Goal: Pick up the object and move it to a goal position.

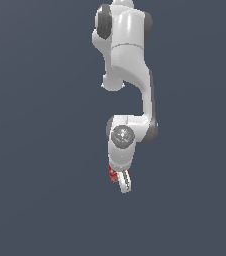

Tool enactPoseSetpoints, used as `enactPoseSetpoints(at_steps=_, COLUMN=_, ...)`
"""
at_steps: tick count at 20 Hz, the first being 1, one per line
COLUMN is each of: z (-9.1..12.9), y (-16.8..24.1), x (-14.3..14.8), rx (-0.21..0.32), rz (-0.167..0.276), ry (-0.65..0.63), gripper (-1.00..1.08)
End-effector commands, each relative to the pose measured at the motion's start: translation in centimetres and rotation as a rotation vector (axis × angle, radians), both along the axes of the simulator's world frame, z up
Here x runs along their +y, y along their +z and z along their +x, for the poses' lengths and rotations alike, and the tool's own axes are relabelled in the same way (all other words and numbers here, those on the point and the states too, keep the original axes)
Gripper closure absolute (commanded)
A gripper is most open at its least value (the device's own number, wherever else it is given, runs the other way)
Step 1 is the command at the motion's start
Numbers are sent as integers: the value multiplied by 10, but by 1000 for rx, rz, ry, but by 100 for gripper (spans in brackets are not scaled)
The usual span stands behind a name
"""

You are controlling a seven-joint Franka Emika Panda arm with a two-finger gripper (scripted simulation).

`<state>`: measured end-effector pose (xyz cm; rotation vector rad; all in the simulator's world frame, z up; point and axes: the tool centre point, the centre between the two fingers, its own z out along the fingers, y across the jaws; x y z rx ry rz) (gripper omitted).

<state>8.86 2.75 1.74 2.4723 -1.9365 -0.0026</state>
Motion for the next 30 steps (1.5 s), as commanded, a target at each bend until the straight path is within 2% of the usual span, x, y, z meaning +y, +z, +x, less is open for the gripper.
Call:
enactPoseSetpoints(at_steps=1, z=1, y=-3, x=0, rx=-2, rz=0, ry=0, gripper=-92)
enactPoseSetpoints(at_steps=3, z=2, y=-2, x=0, rx=-2, rz=0, ry=0, gripper=-92)
enactPoseSetpoints(at_steps=4, z=2, y=-2, x=0, rx=-2, rz=0, ry=0, gripper=108)
enactPoseSetpoints(at_steps=19, z=-1, y=1, x=-2, rx=-2, rz=0, ry=0, gripper=108)
enactPoseSetpoints(at_steps=30, z=-25, y=27, x=-21, rx=-2, rz=1, ry=0, gripper=108)
